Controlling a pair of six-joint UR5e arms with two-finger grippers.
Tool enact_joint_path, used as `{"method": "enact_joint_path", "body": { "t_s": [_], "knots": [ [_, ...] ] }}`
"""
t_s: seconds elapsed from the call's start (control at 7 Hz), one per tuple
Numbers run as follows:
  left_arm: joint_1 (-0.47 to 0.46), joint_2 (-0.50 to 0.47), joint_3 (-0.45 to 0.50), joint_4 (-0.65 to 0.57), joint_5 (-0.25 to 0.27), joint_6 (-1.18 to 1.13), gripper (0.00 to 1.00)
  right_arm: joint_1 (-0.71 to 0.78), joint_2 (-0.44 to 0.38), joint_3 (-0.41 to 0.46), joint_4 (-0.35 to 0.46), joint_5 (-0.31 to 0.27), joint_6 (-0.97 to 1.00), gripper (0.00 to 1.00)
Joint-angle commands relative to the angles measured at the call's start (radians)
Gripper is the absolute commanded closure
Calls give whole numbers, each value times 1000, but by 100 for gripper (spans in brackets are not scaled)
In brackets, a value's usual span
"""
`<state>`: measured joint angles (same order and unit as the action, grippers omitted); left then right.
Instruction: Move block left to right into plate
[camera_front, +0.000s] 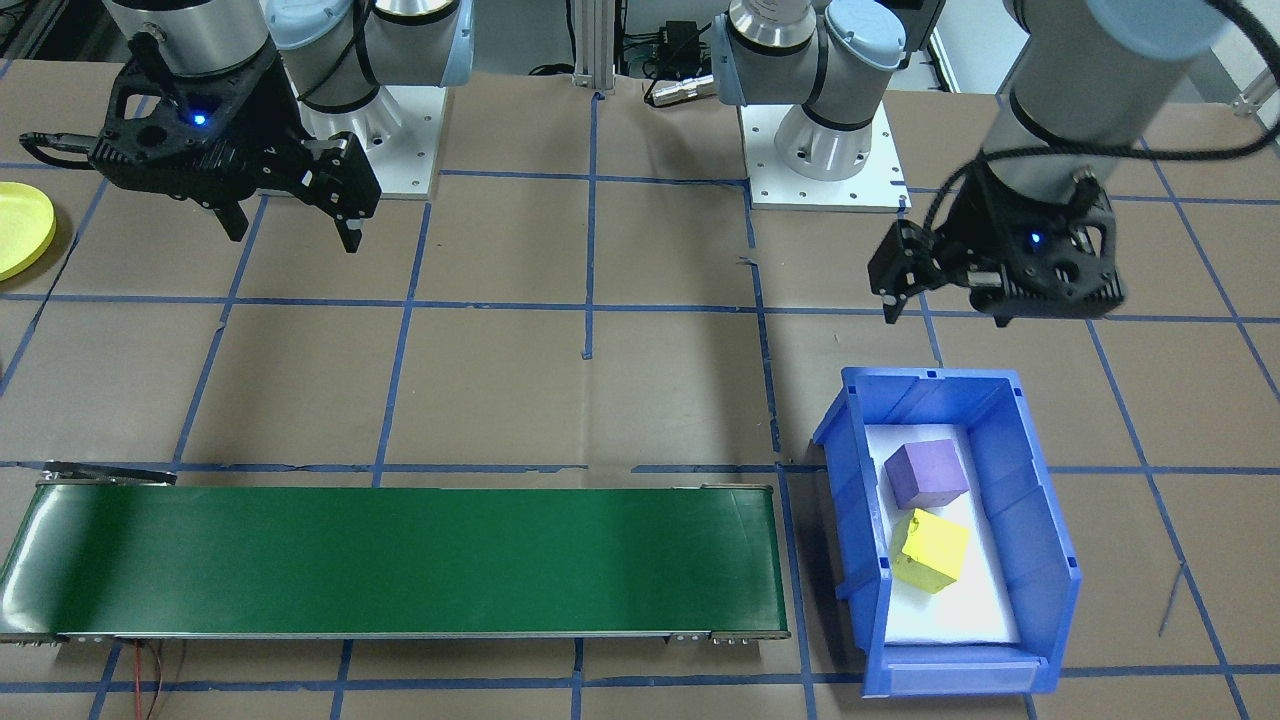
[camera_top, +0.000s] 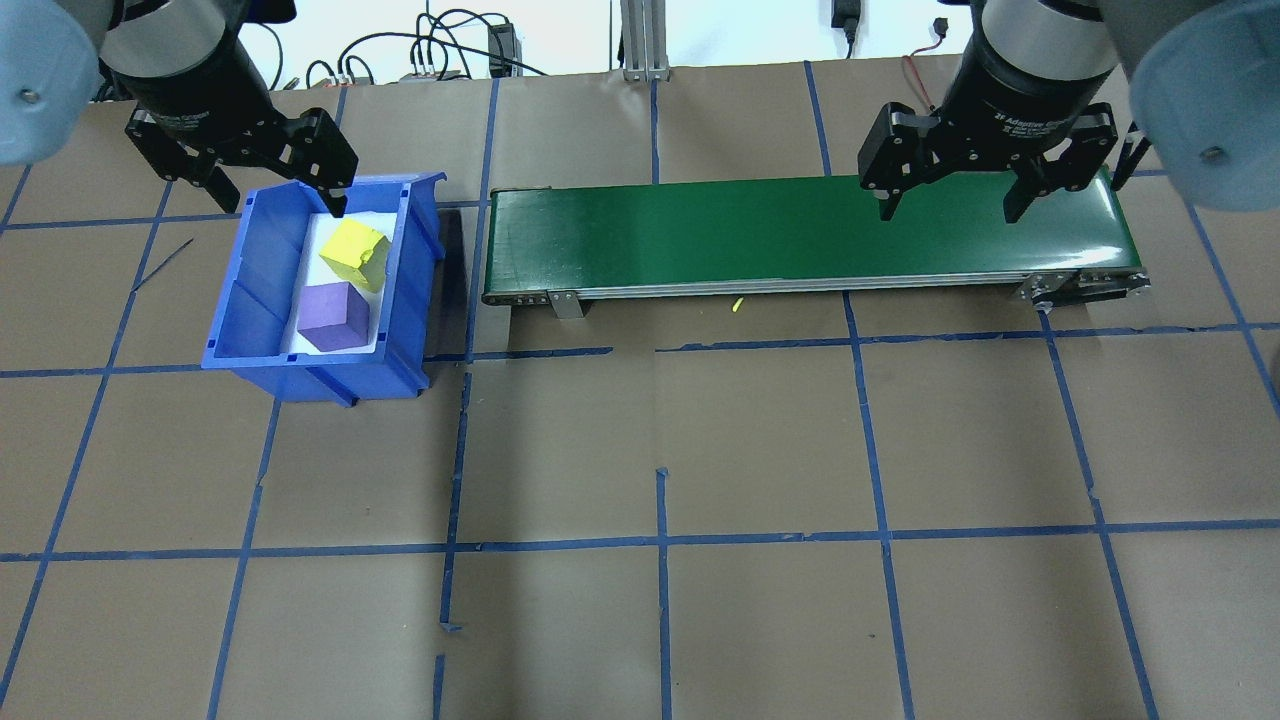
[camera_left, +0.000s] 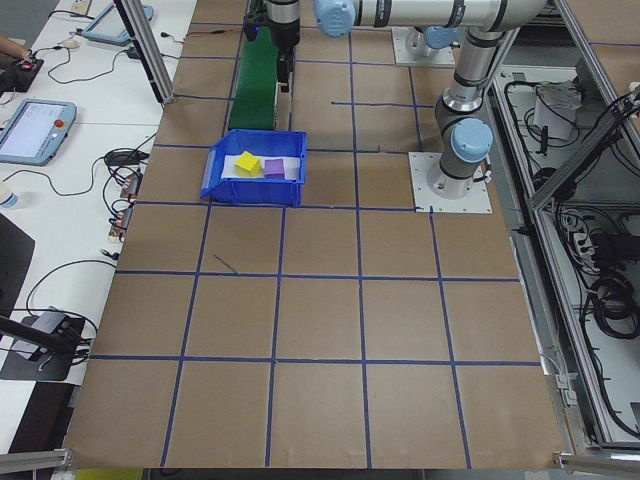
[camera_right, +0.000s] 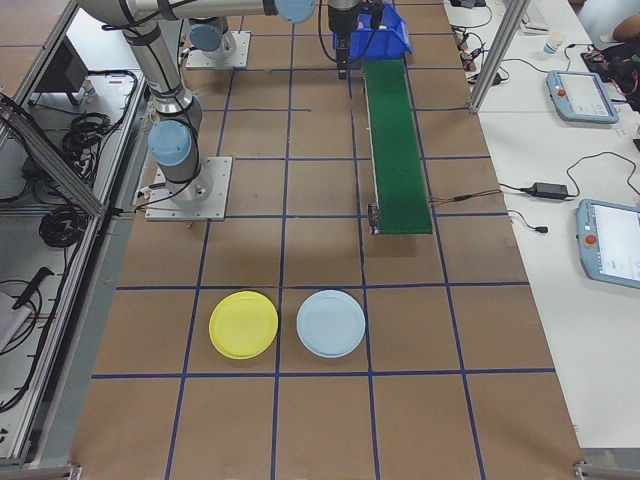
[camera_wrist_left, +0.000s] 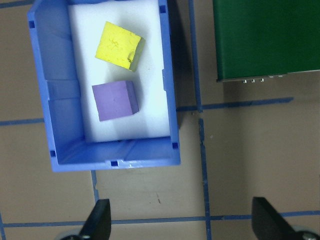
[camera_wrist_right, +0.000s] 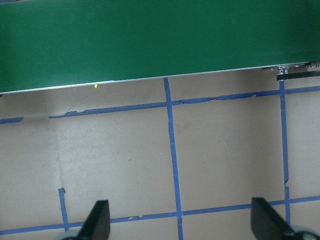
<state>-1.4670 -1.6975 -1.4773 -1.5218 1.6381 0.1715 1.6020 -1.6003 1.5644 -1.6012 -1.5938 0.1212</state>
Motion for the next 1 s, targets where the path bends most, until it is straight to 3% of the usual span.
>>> {"method": "enact_joint_path", "body": {
  "t_s": [0.0,0.14,0.29,0.86],
  "knots": [
    [71,-130,-6,154,-27,78,0,-1,0,0,1,0,0,0],
    [91,-222,3,267,-55,100,0,-1,-1,0,1,0,0,0],
    [91,-267,0,297,-55,130,0,1,-1,0,0,0,0,0],
    [113,-336,-23,385,-55,365,1,0,-1,0,1,0,0,0]
  ]
}}
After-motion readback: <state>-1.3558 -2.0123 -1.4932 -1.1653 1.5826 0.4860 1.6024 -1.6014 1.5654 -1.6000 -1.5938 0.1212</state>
